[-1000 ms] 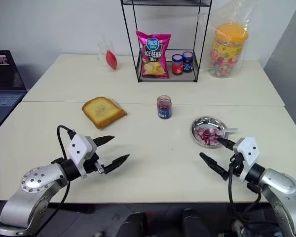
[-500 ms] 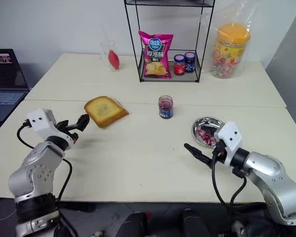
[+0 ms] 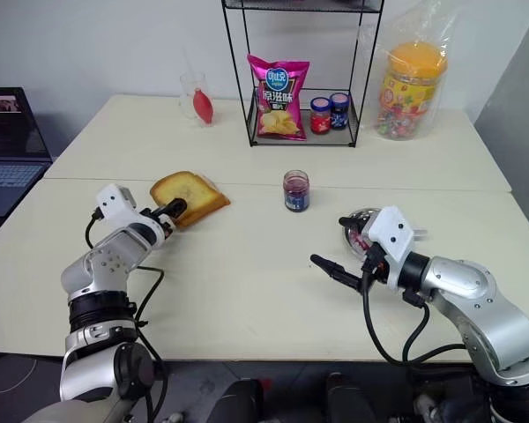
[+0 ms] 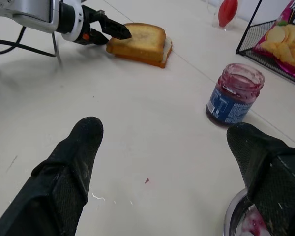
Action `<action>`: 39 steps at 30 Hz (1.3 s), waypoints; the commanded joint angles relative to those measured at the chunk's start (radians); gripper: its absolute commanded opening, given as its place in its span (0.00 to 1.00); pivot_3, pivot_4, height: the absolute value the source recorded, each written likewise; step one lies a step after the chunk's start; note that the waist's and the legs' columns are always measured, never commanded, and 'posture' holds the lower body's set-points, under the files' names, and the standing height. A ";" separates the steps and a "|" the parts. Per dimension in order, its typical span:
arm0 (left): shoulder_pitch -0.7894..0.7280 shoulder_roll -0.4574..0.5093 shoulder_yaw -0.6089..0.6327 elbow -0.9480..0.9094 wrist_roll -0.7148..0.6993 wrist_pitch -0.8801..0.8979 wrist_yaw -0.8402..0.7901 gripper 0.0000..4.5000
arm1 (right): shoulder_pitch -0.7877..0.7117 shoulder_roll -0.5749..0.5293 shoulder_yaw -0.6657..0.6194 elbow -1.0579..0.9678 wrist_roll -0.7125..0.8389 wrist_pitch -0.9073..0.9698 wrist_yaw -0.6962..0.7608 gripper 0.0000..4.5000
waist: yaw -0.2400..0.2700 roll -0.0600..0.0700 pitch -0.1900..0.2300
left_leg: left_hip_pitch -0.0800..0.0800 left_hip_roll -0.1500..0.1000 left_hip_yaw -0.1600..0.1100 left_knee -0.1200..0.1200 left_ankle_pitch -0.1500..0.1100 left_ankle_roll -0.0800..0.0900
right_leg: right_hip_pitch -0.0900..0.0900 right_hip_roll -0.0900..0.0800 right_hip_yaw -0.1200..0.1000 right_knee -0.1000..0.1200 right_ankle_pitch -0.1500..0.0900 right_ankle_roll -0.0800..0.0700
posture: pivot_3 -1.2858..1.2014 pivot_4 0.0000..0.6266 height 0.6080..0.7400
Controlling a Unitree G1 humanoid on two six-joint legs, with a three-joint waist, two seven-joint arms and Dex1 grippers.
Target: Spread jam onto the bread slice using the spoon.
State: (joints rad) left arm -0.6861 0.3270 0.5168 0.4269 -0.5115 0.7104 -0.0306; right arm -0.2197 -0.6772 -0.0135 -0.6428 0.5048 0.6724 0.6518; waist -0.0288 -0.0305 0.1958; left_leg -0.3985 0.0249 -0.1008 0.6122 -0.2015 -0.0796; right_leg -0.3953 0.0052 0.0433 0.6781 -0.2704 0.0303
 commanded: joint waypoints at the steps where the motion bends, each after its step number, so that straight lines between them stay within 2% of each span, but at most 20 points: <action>1: -0.035 -0.010 0.017 0.039 -0.021 -0.001 0.014 0.92 | -0.020 -0.013 -0.013 -0.033 0.014 0.003 0.006 1.00 | 0.000 0.000 0.000 | 0.000 0.000 0.000 0.000 0.000 0.000 | 0.000 0.000 0.000 0.000 0.000 0.000 | 0.52 0.24 1.00; 2: -0.040 -0.012 0.023 0.046 -0.024 0.002 0.022 0.90 | -0.021 -0.013 -0.014 -0.033 0.014 0.004 0.006 1.00 | 0.000 0.000 0.000 | 0.000 0.000 0.000 0.000 0.000 0.000 | 0.000 0.000 0.000 0.000 0.000 0.000 | 0.52 0.24 1.00; 10: -0.062 -0.032 0.025 0.047 -0.022 -0.014 0.034 0.49 | -0.027 -0.015 -0.022 -0.038 0.020 0.015 0.003 1.00 | 0.000 0.000 0.000 | 0.000 0.000 0.000 0.000 0.000 0.000 | 0.000 0.000 0.000 0.000 0.000 0.000 | 0.52 0.24 1.00; 20: -0.067 -0.037 0.009 0.013 -0.021 -0.048 0.041 0.07 | -0.032 -0.017 -0.022 -0.032 0.022 0.010 0.004 1.00 | 0.000 0.000 0.000 | 0.000 0.000 0.000 0.000 0.000 0.000 | 0.000 0.000 0.000 0.000 0.000 0.001 | 0.52 0.24 1.00; 24: -0.054 -0.029 -0.024 -0.045 -0.014 -0.056 0.008 0.00 | -0.030 -0.017 -0.024 -0.029 0.019 0.004 0.004 1.00 | 0.000 0.000 0.000 | 0.000 0.000 0.000 0.000 0.000 -0.001 | 0.000 0.000 0.000 0.000 0.000 0.001 | 0.52 0.24 1.00; 28: 0.000 -0.003 -0.084 -0.184 -0.021 -0.040 -0.074 0.00 | -0.018 -0.021 -0.032 -0.026 0.014 -0.007 0.008 1.00 | 0.000 0.000 0.000 | -0.001 0.000 0.000 0.000 0.000 -0.001 | 0.000 0.000 0.000 0.000 0.000 0.001 | 0.52 0.24 1.00; 33: 0.078 0.034 -0.091 -0.362 -0.097 0.041 -0.159 0.00 | -0.006 -0.027 -0.042 -0.022 0.013 -0.015 0.011 1.00 | -0.002 -0.001 0.000 | -0.001 0.001 0.000 -0.001 0.000 -0.001 | -0.001 0.000 0.000 -0.001 0.000 0.001 | 0.52 0.24 1.00; 37: 0.151 0.064 -0.070 -0.470 -0.138 0.100 -0.171 0.00 | 0.004 -0.032 -0.052 -0.008 0.012 -0.029 0.020 1.00 | -0.003 -0.001 0.000 | -0.001 0.001 0.001 -0.001 0.000 -0.001 | -0.001 0.000 0.001 -0.001 0.000 0.001 | 0.52 0.24 1.00; 39: 0.174 0.072 -0.077 -0.469 -0.105 0.073 -0.160 0.00 | 0.001 -0.030 -0.045 0.005 0.007 -0.039 0.023 1.00 | -0.004 -0.001 0.000 | 0.000 0.001 0.001 0.000 0.000 -0.001 | -0.001 0.000 0.001 -0.001 0.000 0.001 | 0.52 0.24 1.00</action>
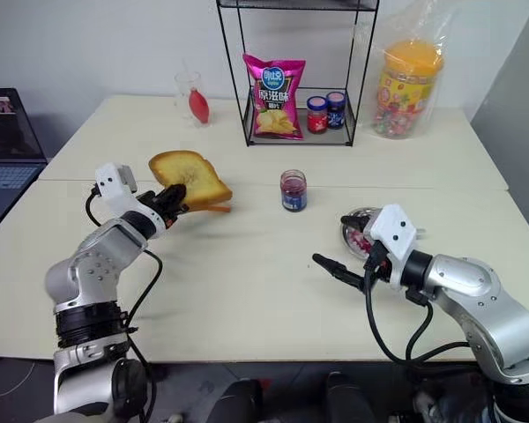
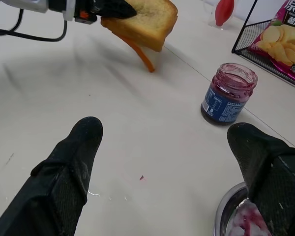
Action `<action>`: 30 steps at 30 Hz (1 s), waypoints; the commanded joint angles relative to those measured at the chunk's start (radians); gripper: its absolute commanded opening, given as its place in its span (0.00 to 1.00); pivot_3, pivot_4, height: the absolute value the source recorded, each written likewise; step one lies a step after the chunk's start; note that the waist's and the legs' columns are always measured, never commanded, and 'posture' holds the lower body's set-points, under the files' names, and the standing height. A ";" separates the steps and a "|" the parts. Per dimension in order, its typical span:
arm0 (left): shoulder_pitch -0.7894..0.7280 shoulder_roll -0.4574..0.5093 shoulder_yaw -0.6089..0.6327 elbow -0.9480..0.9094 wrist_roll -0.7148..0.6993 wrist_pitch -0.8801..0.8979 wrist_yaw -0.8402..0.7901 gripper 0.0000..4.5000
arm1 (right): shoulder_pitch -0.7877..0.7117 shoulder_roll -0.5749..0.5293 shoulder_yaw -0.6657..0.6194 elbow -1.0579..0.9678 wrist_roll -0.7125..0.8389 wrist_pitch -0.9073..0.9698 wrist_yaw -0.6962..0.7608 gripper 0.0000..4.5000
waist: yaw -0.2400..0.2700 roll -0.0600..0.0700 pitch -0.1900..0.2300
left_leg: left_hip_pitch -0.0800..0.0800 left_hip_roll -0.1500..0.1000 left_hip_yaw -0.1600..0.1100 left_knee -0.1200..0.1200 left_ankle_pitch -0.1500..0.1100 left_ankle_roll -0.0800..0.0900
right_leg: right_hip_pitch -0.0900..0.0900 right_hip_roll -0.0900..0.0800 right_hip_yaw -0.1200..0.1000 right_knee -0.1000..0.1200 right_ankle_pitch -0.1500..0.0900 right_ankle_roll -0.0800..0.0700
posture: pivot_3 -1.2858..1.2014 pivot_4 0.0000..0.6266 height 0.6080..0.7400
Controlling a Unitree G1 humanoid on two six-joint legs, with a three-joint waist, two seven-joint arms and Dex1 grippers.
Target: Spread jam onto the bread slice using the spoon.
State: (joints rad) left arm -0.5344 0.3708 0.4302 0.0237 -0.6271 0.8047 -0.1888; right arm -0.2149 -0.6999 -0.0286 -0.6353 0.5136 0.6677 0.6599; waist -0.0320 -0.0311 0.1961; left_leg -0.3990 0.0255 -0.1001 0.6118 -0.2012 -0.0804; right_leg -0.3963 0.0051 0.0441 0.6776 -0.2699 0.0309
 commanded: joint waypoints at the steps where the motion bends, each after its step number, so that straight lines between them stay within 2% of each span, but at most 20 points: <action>1: 0.023 0.022 0.015 -0.064 0.010 -0.023 0.014 0.00 | -0.007 -0.007 -0.027 0.002 -0.002 -0.039 0.018 1.00 | 0.000 0.000 0.000 | 0.001 0.000 0.001 0.000 0.000 0.000 | 0.000 0.000 0.001 0.000 0.000 0.000 | 0.52 0.24 1.00; 12: 0.092 0.020 0.032 -0.036 0.037 -0.012 0.098 0.00 | -0.014 -0.007 -0.023 0.018 -0.008 -0.053 0.037 1.00 | 0.001 -0.001 0.000 | -0.001 0.000 0.000 0.000 0.000 0.000 | 0.000 0.000 0.000 -0.001 0.000 0.000 | 0.52 0.24 1.00; 14: 0.099 0.021 0.042 -0.013 0.039 -0.007 0.105 0.15 | -0.011 -0.006 -0.023 0.013 -0.007 -0.050 0.037 1.00 | 0.001 -0.001 0.000 | -0.001 0.000 0.000 0.000 0.000 0.000 | -0.001 0.000 0.000 -0.001 0.000 0.000 | 0.52 0.24 1.00; 20: 0.137 0.021 0.037 -0.024 0.070 -0.012 0.125 0.40 | -0.009 -0.009 -0.023 0.008 -0.003 -0.041 0.039 1.00 | 0.001 -0.001 0.000 | 0.000 0.000 0.000 0.000 0.000 0.000 | 0.000 0.000 0.000 -0.001 0.000 0.000 | 0.52 0.24 1.00; 30: 0.143 -0.003 0.058 -0.051 0.063 -0.038 0.159 0.40 | -0.014 -0.012 -0.015 0.015 -0.004 -0.040 0.049 1.00 | 0.001 -0.001 0.000 | 0.000 0.000 0.000 0.000 0.000 0.000 | 0.000 0.000 0.000 -0.001 0.000 0.000 | 0.52 0.24 1.00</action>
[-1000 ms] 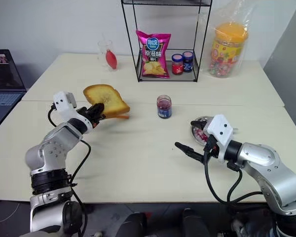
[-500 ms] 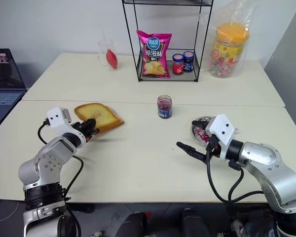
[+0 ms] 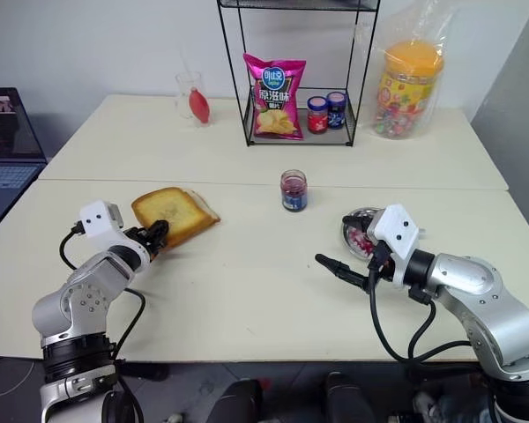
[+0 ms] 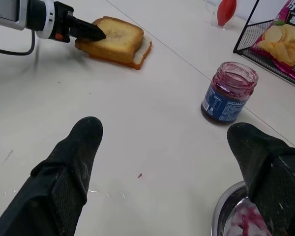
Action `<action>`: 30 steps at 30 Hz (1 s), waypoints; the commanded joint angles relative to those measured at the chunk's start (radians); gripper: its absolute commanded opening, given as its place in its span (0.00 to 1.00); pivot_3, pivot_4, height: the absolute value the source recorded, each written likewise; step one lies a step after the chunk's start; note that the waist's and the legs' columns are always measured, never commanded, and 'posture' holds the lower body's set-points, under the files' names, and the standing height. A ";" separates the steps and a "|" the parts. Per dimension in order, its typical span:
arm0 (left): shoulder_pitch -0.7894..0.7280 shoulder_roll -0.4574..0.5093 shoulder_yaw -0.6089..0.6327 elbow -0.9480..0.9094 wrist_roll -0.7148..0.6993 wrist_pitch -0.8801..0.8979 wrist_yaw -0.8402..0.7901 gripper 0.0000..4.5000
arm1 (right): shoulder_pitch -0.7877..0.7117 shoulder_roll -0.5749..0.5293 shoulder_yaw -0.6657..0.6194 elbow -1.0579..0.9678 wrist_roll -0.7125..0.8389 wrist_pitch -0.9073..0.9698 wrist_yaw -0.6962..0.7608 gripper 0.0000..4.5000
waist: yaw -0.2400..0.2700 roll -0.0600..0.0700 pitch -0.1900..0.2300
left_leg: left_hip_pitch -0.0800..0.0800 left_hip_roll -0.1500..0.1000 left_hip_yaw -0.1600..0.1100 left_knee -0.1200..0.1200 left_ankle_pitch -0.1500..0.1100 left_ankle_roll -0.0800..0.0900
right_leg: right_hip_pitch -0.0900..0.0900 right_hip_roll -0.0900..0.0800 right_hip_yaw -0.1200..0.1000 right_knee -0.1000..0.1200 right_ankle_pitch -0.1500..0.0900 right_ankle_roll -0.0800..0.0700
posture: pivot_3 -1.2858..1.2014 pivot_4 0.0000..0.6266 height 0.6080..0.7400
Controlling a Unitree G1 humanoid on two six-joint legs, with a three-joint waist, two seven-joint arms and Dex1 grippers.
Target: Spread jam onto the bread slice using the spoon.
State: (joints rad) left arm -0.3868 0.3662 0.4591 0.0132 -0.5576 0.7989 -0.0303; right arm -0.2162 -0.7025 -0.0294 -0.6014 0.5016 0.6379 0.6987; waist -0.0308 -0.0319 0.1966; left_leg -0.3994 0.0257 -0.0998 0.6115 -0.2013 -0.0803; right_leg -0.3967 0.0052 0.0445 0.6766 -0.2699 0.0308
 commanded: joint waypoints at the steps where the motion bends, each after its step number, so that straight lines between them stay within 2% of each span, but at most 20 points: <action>1: -0.007 -0.001 0.033 -0.041 -0.009 -0.039 0.000 0.40 | -0.015 -0.010 -0.013 -0.019 0.007 -0.010 0.011 1.00 | 0.000 0.000 0.000 | 0.000 0.000 0.000 0.000 0.000 0.000 | 0.000 0.000 0.000 0.000 0.000 0.000 | 0.52 0.24 1.00; 2: -0.011 -0.005 0.040 -0.044 -0.017 -0.044 -0.002 0.32 | -0.016 -0.011 -0.013 -0.017 0.007 -0.010 0.012 1.00 | 0.000 0.000 0.000 | 0.000 0.000 0.000 0.000 0.000 0.000 | 0.000 0.000 0.000 0.000 0.000 0.000 | 0.52 0.24 1.00; 3: -0.012 -0.008 0.043 -0.048 -0.020 -0.051 -0.003 0.31 | -0.017 -0.011 -0.013 -0.016 0.007 -0.010 0.013 1.00 | 0.000 0.000 0.000 | 0.000 0.000 0.000 0.000 0.000 0.000 | 0.000 0.000 0.000 0.000 0.000 0.000 | 0.52 0.24 1.00; 5: -0.012 -0.011 0.044 -0.054 -0.023 -0.057 -0.005 0.21 | -0.019 -0.011 -0.013 -0.014 0.007 -0.010 0.014 1.00 | 0.000 0.000 0.000 | 0.000 0.000 0.000 0.000 0.000 0.000 | 0.000 0.000 0.000 0.000 0.000 0.000 | 0.52 0.24 1.00; 11: -0.009 -0.019 0.041 -0.056 -0.021 -0.087 -0.004 0.00 | -0.019 -0.010 -0.013 -0.014 0.006 -0.010 0.018 1.00 | 0.000 0.000 0.000 | 0.000 0.000 0.000 0.000 0.000 0.000 | 0.000 0.000 0.000 0.000 0.000 0.000 | 0.52 0.24 1.00; 13: -0.002 -0.015 0.031 -0.077 -0.039 -0.088 -0.038 0.00 | -0.017 -0.011 -0.014 -0.016 0.005 -0.010 0.018 1.00 | 0.000 0.000 0.000 | 0.000 0.000 0.000 0.000 0.000 0.000 | 0.000 0.000 0.000 0.000 0.000 0.000 | 0.52 0.24 1.00; 17: 0.016 0.005 0.026 -0.195 -0.182 -0.029 -0.173 0.00 | -0.007 -0.017 -0.023 -0.023 0.010 -0.008 0.024 1.00 | 0.000 0.000 0.000 | 0.000 0.000 0.000 0.000 0.000 0.000 | 0.000 0.000 0.000 0.000 0.000 0.000 | 0.52 0.24 1.00; 20: 0.031 0.030 0.028 -0.245 -0.253 0.028 -0.213 0.00 | 0.001 -0.023 -0.032 -0.026 0.015 -0.007 0.028 1.00 | 0.000 0.000 0.000 | -0.001 0.000 0.000 0.000 0.000 0.000 | 0.000 0.000 0.000 0.000 0.000 0.000 | 0.52 0.24 1.00; 25: 0.104 0.161 0.004 -0.401 -0.514 0.250 -0.364 0.00 | 0.075 -0.079 -0.082 -0.061 0.057 0.020 0.072 1.00 | -0.002 -0.001 0.001 | -0.001 0.000 0.000 0.000 0.000 0.000 | -0.001 0.000 0.000 0.000 0.000 0.000 | 0.52 0.24 1.00; 30: 0.222 0.195 -0.055 -0.475 -0.595 0.315 -0.396 0.00 | 0.138 -0.126 -0.114 -0.089 0.083 0.033 0.102 1.00 | -0.001 -0.001 0.001 | 0.000 0.000 0.001 -0.001 -0.001 -0.001 | 0.000 0.000 0.000 -0.001 -0.001 -0.001 | 0.52 0.24 1.00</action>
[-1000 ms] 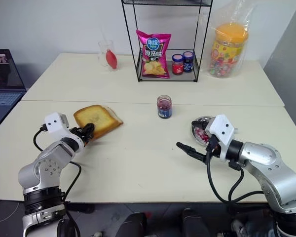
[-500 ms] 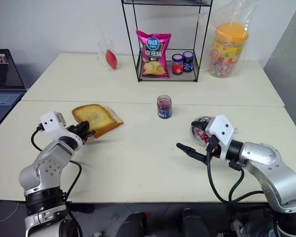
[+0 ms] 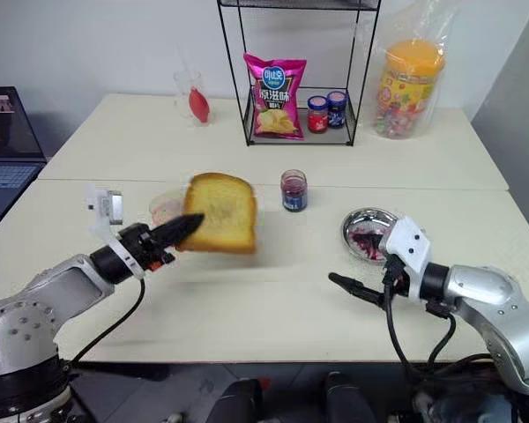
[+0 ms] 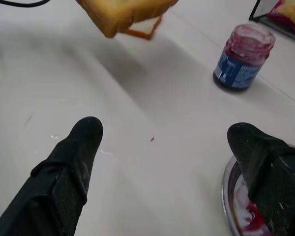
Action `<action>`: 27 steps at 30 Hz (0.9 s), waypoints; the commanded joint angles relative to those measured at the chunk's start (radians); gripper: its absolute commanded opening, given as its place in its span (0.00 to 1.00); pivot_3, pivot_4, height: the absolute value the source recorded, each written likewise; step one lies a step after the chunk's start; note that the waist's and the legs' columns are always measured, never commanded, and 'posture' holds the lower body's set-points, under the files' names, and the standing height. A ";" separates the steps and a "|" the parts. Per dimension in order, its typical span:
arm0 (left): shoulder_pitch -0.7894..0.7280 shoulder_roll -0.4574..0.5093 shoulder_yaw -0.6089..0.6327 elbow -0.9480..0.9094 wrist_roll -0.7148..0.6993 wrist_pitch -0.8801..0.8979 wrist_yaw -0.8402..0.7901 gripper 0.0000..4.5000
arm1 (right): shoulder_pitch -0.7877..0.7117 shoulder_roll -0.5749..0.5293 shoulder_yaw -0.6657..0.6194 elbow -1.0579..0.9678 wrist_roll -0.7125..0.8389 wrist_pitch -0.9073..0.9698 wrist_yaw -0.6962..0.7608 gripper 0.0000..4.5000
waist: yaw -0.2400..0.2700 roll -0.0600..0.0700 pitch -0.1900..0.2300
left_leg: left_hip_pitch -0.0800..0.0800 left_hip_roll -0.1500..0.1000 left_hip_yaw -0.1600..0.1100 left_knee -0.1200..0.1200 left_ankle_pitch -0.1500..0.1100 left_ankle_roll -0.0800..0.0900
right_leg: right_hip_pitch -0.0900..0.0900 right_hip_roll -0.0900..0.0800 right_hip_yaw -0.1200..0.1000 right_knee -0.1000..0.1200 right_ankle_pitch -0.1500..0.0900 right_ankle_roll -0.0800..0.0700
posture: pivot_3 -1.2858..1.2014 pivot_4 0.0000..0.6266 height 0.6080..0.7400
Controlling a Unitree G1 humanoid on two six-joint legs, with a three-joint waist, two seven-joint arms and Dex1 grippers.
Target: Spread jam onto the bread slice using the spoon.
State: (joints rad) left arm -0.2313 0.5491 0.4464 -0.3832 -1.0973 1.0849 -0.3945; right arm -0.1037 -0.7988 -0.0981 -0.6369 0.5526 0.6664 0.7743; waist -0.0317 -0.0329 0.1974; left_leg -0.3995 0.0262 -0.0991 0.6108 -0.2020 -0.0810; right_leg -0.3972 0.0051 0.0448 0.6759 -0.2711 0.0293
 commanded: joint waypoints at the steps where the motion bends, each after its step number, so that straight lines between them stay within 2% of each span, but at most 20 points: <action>1: 0.090 0.006 -0.059 -0.093 -0.059 0.028 -0.032 0.00 | 0.033 -0.036 -0.050 -0.057 0.038 0.007 0.030 1.00 | 0.000 0.000 0.000 | 0.000 0.000 0.000 0.000 0.000 0.000 | 0.000 0.000 0.000 0.000 0.000 -0.001 | 0.52 0.24 1.00; 3: 0.139 -0.017 -0.105 -0.118 -0.043 0.012 -0.024 0.00 | 0.055 -0.051 -0.054 -0.077 0.056 0.019 0.039 1.00 | 0.000 0.000 0.000 | 0.001 0.000 0.000 0.000 0.000 0.000 | 0.000 0.000 0.000 0.001 -0.002 -0.004 | 0.52 0.24 1.00; 6: 0.246 -0.059 -0.241 -0.146 0.089 -0.070 -0.024 0.00 | 0.103 -0.073 -0.050 -0.120 0.082 0.041 0.058 1.00 | 0.002 0.000 0.000 | 0.001 0.000 0.001 0.000 0.000 0.000 | 0.000 0.000 0.001 0.000 -0.003 -0.005 | 0.52 0.24 1.00; 11: 0.318 -0.097 -0.316 -0.137 0.197 -0.165 -0.020 0.00 | 0.136 -0.086 -0.061 -0.149 0.104 0.062 0.051 1.00 | 0.004 0.000 0.000 | 0.000 0.000 0.001 0.000 0.000 0.000 | 0.000 0.000 0.001 -0.001 -0.003 -0.006 | 0.52 0.24 1.00; 20: 0.284 -0.156 -0.320 -0.078 0.295 -0.269 0.025 0.00 | 0.154 -0.094 -0.075 -0.153 0.107 0.055 0.041 1.00 | 0.004 0.000 0.000 | 0.000 0.000 0.003 0.000 0.000 0.000 | 0.000 -0.001 0.002 -0.002 -0.004 -0.008 | 0.52 0.24 1.00; 23: 0.264 -0.190 -0.299 -0.062 0.289 -0.277 0.051 0.00 | 0.150 -0.091 -0.071 -0.152 0.106 0.053 0.035 1.00 | 0.004 0.000 0.000 | 0.000 0.000 0.002 0.000 0.000 0.000 | 0.000 -0.001 0.001 -0.002 -0.004 -0.007 | 0.52 0.24 1.00; 27: 0.256 -0.187 -0.318 -0.059 0.294 -0.266 0.043 0.00 | 0.147 -0.093 -0.066 -0.150 0.105 0.051 0.032 1.00 | 0.003 0.000 0.000 | 0.000 0.000 0.002 0.000 0.000 -0.001 | 0.000 -0.001 0.001 -0.002 -0.004 -0.007 | 0.52 0.24 1.00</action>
State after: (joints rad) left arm 0.0322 0.3593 0.1245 -0.4254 -0.8066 0.8275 -0.3430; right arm 0.0517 -0.8866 -0.1445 -0.7638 0.6501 0.7315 0.8059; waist -0.0286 -0.0328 0.1971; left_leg -0.3998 0.0259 -0.0970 0.6110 -0.2024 -0.0815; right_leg -0.3971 0.0042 0.0459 0.6737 -0.2750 0.0223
